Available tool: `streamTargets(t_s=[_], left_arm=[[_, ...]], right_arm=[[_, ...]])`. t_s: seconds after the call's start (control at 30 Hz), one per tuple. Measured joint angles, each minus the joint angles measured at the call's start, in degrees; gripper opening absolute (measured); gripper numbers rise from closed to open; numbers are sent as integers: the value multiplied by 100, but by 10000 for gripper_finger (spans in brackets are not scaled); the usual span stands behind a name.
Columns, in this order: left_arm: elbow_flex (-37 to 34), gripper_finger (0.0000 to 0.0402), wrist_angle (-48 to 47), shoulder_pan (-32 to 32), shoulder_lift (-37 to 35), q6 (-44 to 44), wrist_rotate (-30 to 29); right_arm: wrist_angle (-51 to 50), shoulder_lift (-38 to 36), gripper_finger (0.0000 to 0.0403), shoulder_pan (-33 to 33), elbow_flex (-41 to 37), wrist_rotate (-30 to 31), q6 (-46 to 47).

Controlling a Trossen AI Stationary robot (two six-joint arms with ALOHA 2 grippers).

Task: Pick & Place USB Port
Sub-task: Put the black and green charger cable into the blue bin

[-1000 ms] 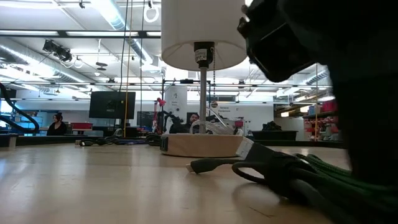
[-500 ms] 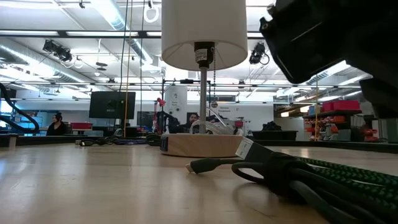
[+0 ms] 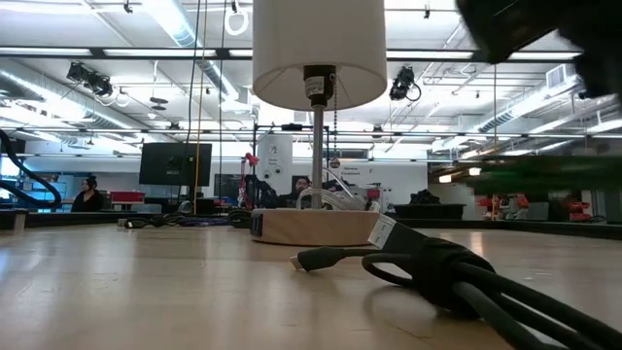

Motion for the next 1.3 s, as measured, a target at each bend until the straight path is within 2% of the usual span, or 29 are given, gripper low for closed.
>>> streamTargets(t_s=[0.33, 0.47, 0.57, 1.07, 1.3], left_arm=[[0, 117, -295, 0, 0, -233, 0], [0, 117, -298, 0, 0, -305, 0], [0, 117, -299, 0, 0, -306, 0], [0, 117, -299, 0, 0, -337, -1], [0, 117, -298, 0, 0, -338, -1]], right_arm=[[-1186, -1006, 0, 172, 17, -1200, 230], [-1768, -1066, 0, 450, 20, -1788, 188], [-1824, -1076, 0, 718, 20, -2123, 153], [-2203, -1082, 0, 2048, 22, -2474, 1544], [-2082, -1082, 0, 2321, 26, -2257, 1944]])
